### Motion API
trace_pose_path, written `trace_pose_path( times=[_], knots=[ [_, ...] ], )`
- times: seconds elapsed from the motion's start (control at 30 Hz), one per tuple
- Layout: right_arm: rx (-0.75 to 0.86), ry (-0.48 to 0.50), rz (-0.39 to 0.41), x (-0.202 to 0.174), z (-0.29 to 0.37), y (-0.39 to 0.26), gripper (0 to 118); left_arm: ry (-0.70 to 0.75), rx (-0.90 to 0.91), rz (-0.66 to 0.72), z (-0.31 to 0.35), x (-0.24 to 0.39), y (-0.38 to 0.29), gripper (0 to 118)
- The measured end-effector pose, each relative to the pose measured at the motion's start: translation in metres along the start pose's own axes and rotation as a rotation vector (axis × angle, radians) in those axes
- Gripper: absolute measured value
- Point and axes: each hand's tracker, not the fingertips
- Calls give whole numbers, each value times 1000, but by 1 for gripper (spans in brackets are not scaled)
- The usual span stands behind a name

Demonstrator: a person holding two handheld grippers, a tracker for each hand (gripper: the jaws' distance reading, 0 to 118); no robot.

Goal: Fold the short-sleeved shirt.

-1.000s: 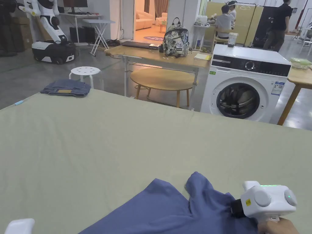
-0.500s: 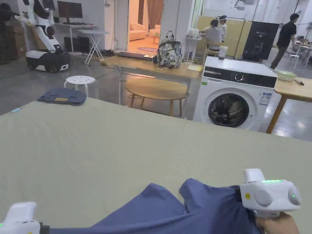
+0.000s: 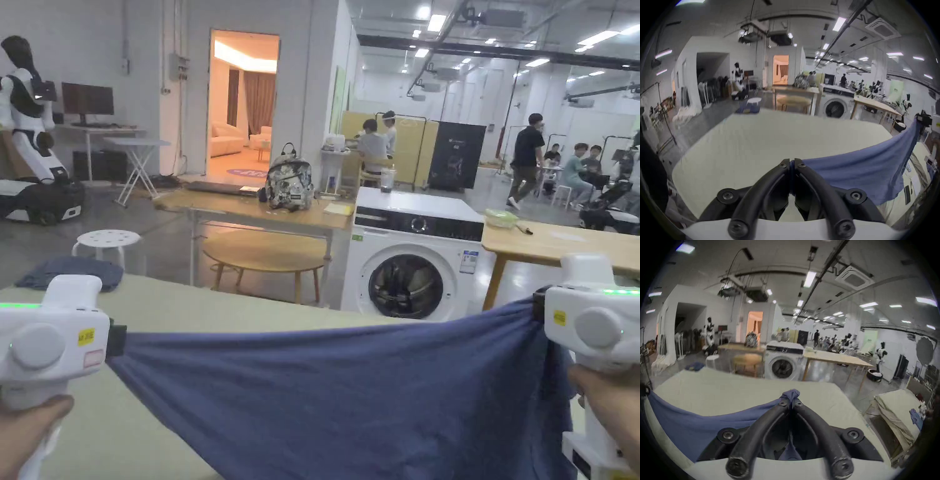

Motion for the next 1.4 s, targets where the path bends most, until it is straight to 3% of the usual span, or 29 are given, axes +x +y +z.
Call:
trace_pose_path(
  times=[0.4,0.73,0.87,1.13,1.4],
  knots=[
    [151,-144,-46,44,14,108,0,1,171,-99,-16,50,175,0],
    [235,-182,-63,35,-28,171,0,15,280,-90,-36,68,264,0],
    [280,-199,-24,28,-44,184,0,31,289,-63,-52,67,289,0],
    [288,-197,-25,23,-63,170,0,63,287,-88,-74,71,285,0],
    [200,-193,26,16,-54,95,0,39,221,-94,-89,60,202,0]
  ],
)
